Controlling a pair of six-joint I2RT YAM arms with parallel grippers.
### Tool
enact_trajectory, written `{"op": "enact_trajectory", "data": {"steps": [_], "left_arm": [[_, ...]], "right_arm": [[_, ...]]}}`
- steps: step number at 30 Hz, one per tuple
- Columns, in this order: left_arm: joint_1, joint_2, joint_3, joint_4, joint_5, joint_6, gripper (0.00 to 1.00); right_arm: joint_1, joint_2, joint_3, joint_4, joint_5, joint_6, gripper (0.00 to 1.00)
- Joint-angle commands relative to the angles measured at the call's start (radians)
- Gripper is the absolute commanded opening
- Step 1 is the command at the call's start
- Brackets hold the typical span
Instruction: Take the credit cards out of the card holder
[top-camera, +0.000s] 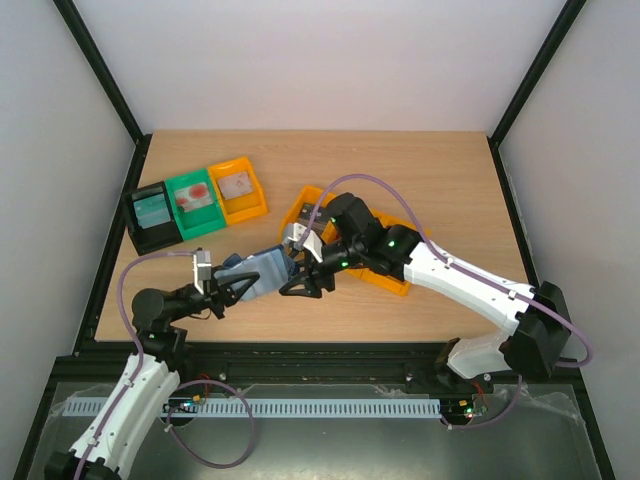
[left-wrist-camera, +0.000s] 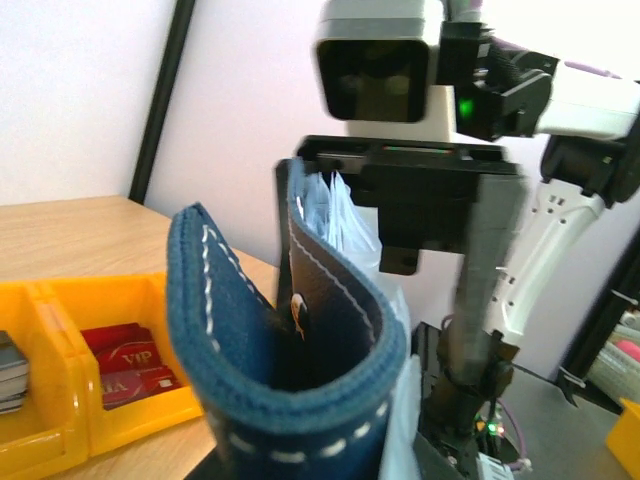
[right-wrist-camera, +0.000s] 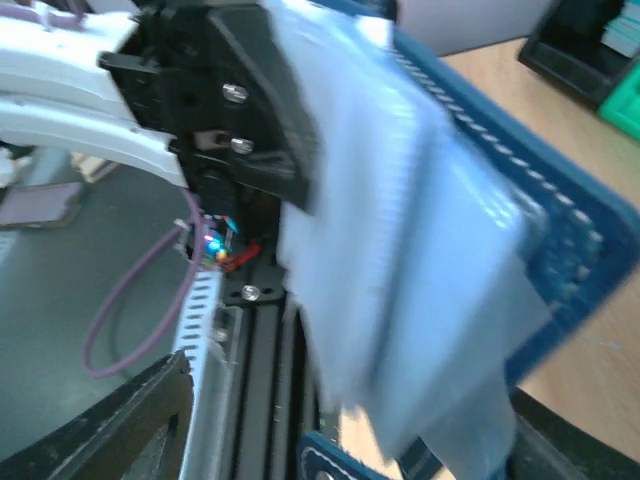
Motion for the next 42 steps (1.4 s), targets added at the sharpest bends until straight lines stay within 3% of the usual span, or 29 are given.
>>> {"op": "enact_trajectory", "data": {"steps": [1,3,6,14,24,25,26,29,31,35,36,37,38,40,42], "left_arm": [[0.014,0.0,0.003,-0.006,-0.066,0.016,0.02],[0.014,-0.001,0.004,-0.005,-0.064,0.016,0.02],[0.013,-0.002,0.004,-0.004,-0.062,0.016,0.02],[0.013,0.0,0.004,0.0,-0.055,0.016,0.02],[0.013,0.004,0.003,-0.002,-0.05,0.02,0.03],[0.014,0.004,0.003,-0.007,-0.058,0.022,0.07],[0.013,0.004,0.003,-0.014,-0.07,0.022,0.17],[0.017,0.002,0.006,-0.035,-0.109,0.025,0.59],[0.022,-0.003,0.009,-0.049,-0.128,0.04,0.71],[0.033,-0.007,0.019,-0.096,-0.203,0.075,0.79],[0.037,-0.006,0.021,-0.096,-0.207,0.08,0.84],[0.039,-0.005,0.021,-0.091,-0.203,0.081,0.96],[0.039,-0.003,0.022,-0.089,-0.196,0.079,0.99],[0.04,0.0,0.025,-0.095,-0.185,0.088,0.99],[0.039,0.003,0.033,-0.116,-0.194,0.105,0.88]], "right_arm": [[0.026,0.013,0.055,0.009,-0.128,0.018,0.69],[0.026,0.013,0.06,-0.015,-0.126,-0.003,0.75],[0.026,0.006,0.063,0.0,-0.074,0.016,0.72],[0.026,-0.014,0.03,0.157,0.029,0.098,0.29],[0.054,0.082,0.053,0.26,-0.008,0.226,0.02],[0.059,0.086,0.054,0.272,-0.018,0.229,0.02],[0.062,0.086,0.054,0.282,-0.029,0.231,0.02],[0.063,0.063,0.049,0.287,0.023,0.232,0.02],[0.062,0.046,0.045,0.276,0.078,0.23,0.02],[0.071,0.039,0.043,0.249,0.077,0.237,0.02],[0.076,0.039,0.041,0.247,0.074,0.237,0.02],[0.083,0.039,0.041,0.245,0.077,0.236,0.02],[0.088,0.039,0.041,0.243,0.084,0.235,0.02],[0.094,0.039,0.042,0.242,0.084,0.235,0.02],[0.098,0.038,0.044,0.237,0.06,0.227,0.02]]}}
